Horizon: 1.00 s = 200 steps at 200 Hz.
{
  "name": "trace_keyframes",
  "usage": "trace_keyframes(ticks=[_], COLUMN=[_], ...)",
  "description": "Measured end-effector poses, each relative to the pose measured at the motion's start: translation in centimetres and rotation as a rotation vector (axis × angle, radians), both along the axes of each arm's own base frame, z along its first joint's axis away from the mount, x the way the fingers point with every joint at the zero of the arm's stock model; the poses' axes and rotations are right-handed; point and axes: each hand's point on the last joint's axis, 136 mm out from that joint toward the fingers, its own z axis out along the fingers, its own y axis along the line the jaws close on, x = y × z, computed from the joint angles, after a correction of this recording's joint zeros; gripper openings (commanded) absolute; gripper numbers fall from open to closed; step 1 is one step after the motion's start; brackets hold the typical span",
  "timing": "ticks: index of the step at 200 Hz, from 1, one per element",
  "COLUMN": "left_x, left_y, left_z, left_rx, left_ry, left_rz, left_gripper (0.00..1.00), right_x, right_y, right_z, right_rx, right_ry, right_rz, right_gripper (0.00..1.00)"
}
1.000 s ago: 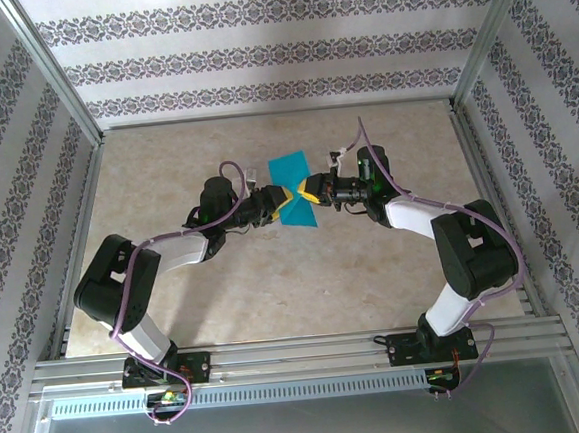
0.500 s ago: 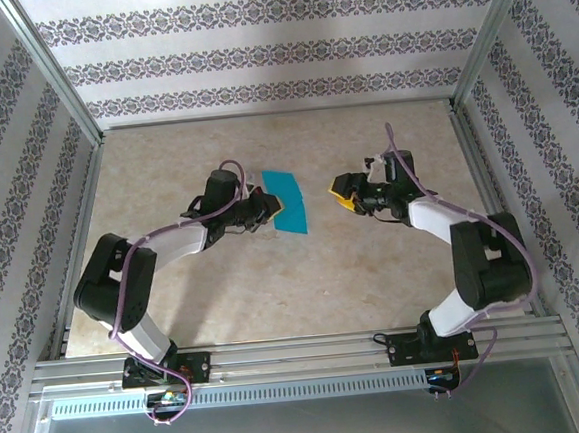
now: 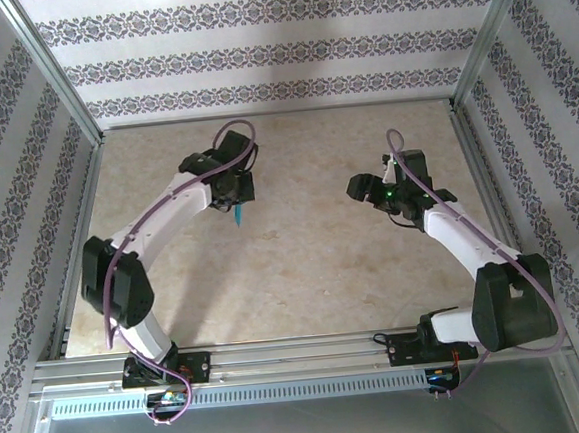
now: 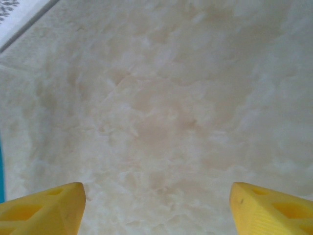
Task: Fold a paper plane with a square sheet of paper (pick it up from the middle)
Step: Turn over the paper at the center of the table.
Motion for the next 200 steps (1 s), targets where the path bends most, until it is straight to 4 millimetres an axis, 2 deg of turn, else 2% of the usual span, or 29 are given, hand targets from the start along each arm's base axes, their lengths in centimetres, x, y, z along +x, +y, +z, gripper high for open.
trace_keyframes(ticks=[23, 42, 75, 99, 111, 130, 148, 168, 189, 200], left_x=[-0.4, -0.7, -1.6, -2.8, -2.9, -2.9, -3.3, -3.2, -2.8, -2.8], left_y=[1.0, 0.9, -1.9, -4.2, -5.2, -6.5, -6.4, -4.6, -0.9, 1.3], left_z=[-2.1, -4.5, -8.5, -9.9, -9.8, -9.0, -7.6, -5.7, -4.4, -4.3], left_rx=[0.228, 0.361, 0.390, 0.305, 0.249, 0.128, 0.023, -0.085, -0.160, -0.181], left_ry=[0.076, 0.151, 0.265, 0.318, 0.319, 0.288, 0.247, 0.175, 0.090, 0.054], left_rz=[-0.015, -0.045, -0.115, -0.152, -0.166, -0.168, -0.160, -0.104, 0.002, 0.061], left_gripper=[0.00, 0.01, 0.33, 0.55, 0.64, 0.71, 0.80, 0.90, 1.00, 1.00], right_x=[-0.3, -0.4, -0.5, -0.7, -0.8, -1.1, -1.1, -1.4, -1.9, -2.3], right_y=[-0.5, -0.7, -1.0, -1.1, -1.2, -0.9, -0.2, 2.2, 6.6, 9.4], right_z=[-0.2, 0.0, 0.3, -0.1, -0.4, -0.8, -1.3, -2.8, -4.4, -5.0], right_rx=[-0.053, -0.076, -0.090, -0.093, -0.093, -0.077, -0.055, -0.046, -0.031, -0.017], right_ry=[0.000, -0.009, -0.023, -0.017, -0.009, 0.005, 0.021, 0.068, 0.119, 0.142], right_rz=[-0.012, -0.015, -0.030, -0.033, -0.034, -0.030, -0.008, 0.054, 0.162, 0.223], right_gripper=[0.89, 0.90, 0.89, 0.89, 0.88, 0.84, 0.82, 0.80, 0.75, 0.70])
